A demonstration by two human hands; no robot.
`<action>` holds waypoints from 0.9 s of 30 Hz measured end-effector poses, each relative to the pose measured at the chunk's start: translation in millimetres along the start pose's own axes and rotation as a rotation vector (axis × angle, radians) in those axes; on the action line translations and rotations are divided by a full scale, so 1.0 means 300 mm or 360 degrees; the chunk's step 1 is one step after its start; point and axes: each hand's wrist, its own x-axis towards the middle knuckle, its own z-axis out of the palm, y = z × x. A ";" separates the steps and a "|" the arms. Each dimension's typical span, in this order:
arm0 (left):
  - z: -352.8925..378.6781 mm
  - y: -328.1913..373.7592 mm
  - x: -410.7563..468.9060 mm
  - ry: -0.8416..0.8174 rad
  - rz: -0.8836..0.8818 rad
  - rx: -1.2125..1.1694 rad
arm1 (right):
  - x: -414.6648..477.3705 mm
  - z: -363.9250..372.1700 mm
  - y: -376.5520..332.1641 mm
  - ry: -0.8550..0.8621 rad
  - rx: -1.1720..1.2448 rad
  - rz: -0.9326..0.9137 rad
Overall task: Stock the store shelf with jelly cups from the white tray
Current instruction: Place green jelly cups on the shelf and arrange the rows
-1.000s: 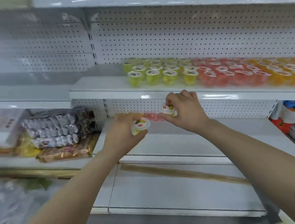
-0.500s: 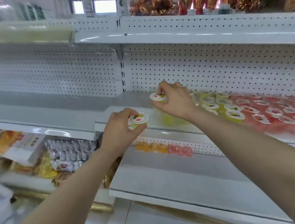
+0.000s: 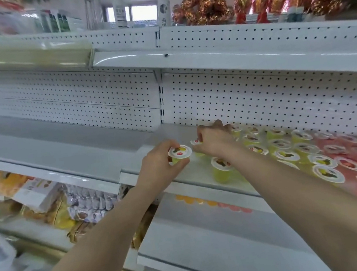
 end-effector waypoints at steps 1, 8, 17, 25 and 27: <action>0.009 -0.005 0.007 -0.0005 0.0003 0.0004 | 0.004 0.001 0.001 -0.0010 -0.0009 0.0001; 0.070 0.001 0.038 -0.0072 0.0031 -0.0044 | 0.020 -0.010 0.031 0.0058 0.0002 -0.0046; 0.100 0.016 0.046 -0.0145 0.0029 -0.0025 | -0.002 0.010 0.088 0.0378 0.0073 -0.0115; 0.045 0.036 0.047 -0.0077 0.0229 0.0121 | -0.100 -0.007 0.130 0.0684 -0.0171 -0.0233; 0.015 0.068 0.038 -0.0024 0.0323 0.0156 | -0.157 -0.028 0.138 0.0728 -0.0221 -0.0236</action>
